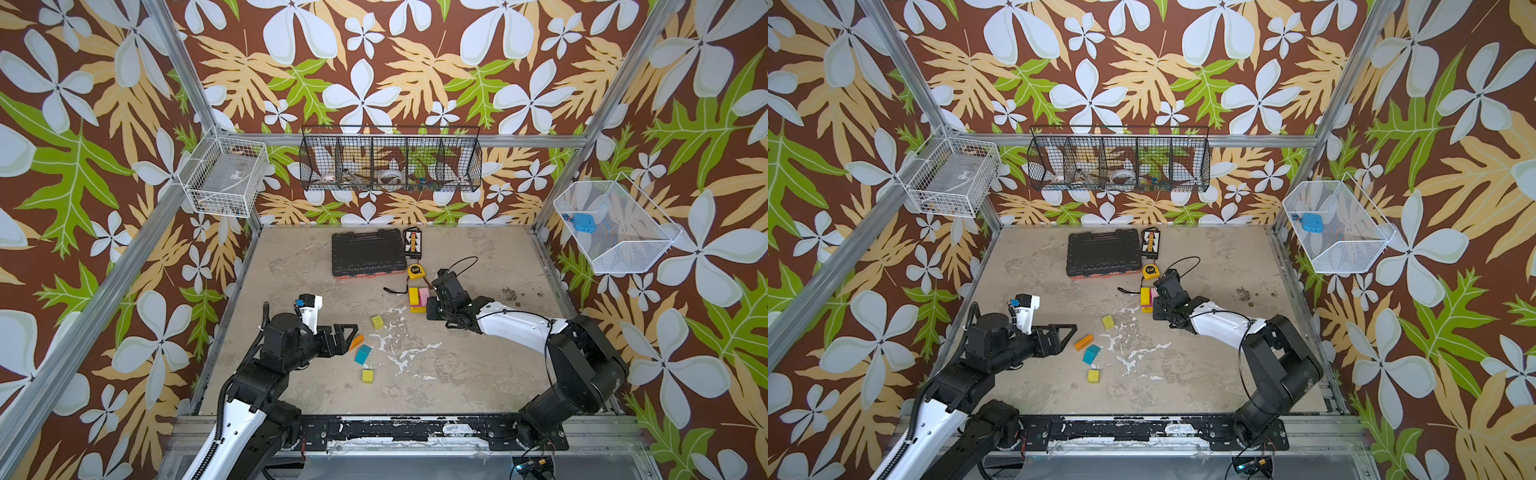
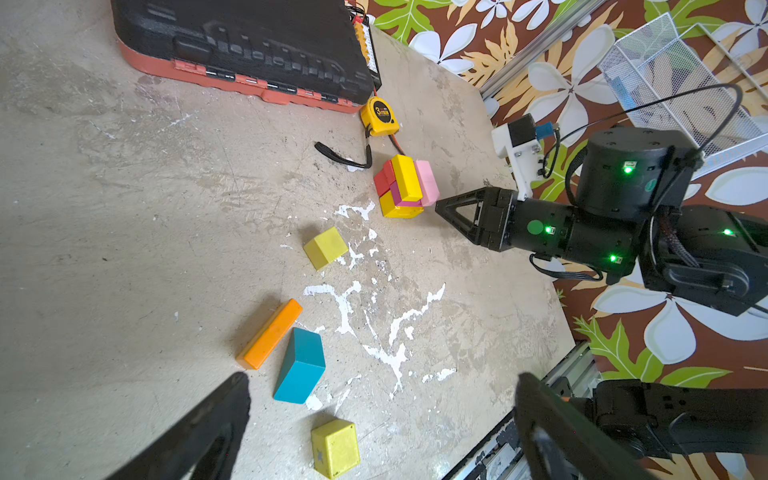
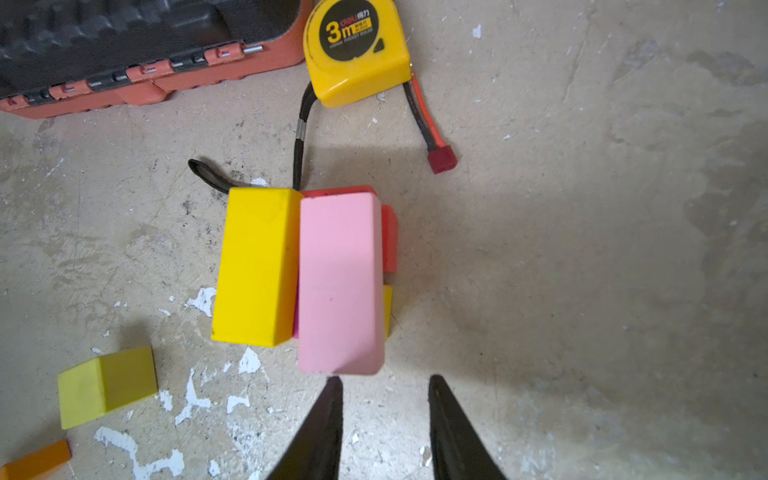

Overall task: Build the wood block tower
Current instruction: 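Open the right gripper and raise it above the blocks, then lower the open right gripper around the yellow and pink blocks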

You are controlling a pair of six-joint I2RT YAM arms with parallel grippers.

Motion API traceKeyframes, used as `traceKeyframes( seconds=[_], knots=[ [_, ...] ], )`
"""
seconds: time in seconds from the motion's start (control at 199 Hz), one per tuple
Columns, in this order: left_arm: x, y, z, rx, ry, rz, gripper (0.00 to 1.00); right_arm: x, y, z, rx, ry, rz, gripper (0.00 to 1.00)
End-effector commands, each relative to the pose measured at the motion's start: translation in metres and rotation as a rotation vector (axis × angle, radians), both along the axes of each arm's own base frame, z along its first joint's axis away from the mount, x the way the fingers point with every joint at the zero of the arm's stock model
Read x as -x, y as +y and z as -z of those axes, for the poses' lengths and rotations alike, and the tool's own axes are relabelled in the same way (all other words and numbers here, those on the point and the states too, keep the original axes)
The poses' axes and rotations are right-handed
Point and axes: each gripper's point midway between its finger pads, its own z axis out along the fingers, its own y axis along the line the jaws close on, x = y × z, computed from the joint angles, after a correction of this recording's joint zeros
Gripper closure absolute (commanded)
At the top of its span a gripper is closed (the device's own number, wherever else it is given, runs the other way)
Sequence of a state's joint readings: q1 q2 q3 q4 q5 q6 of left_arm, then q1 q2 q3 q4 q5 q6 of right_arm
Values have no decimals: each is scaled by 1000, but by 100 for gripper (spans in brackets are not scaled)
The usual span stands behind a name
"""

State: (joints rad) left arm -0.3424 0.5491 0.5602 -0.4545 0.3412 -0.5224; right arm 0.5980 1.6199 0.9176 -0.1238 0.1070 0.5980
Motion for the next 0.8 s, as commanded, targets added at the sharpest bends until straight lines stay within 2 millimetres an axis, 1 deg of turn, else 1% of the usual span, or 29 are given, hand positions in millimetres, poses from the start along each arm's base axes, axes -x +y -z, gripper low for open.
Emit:
traceKeyframes(
  seconds=[0.0,0.221,0.362,0.493,0.563,0.689,0.799],
  knots=[
    [-3,-1,-5,7,-27,4,0,-3,3,-1,-12,-4,1,65],
    [-2,-1,-5,7,-27,5,0,-3,6,1,-15,3,-6,65],
    [-2,-1,-5,7,-27,4,0,-3,6,-1,-17,0,-5,65],
    [-2,-1,-5,7,-28,5,0,-2,7,-7,-27,-8,-10,64],
    [-2,-1,-5,6,-27,5,0,-1,8,-12,-39,-19,-17,58],
    [-3,-1,-5,7,-27,4,0,-1,16,-26,-62,-56,-41,36],
    [-3,-1,-5,7,-26,4,0,-6,21,-34,-65,-75,-51,22]
  ],
)
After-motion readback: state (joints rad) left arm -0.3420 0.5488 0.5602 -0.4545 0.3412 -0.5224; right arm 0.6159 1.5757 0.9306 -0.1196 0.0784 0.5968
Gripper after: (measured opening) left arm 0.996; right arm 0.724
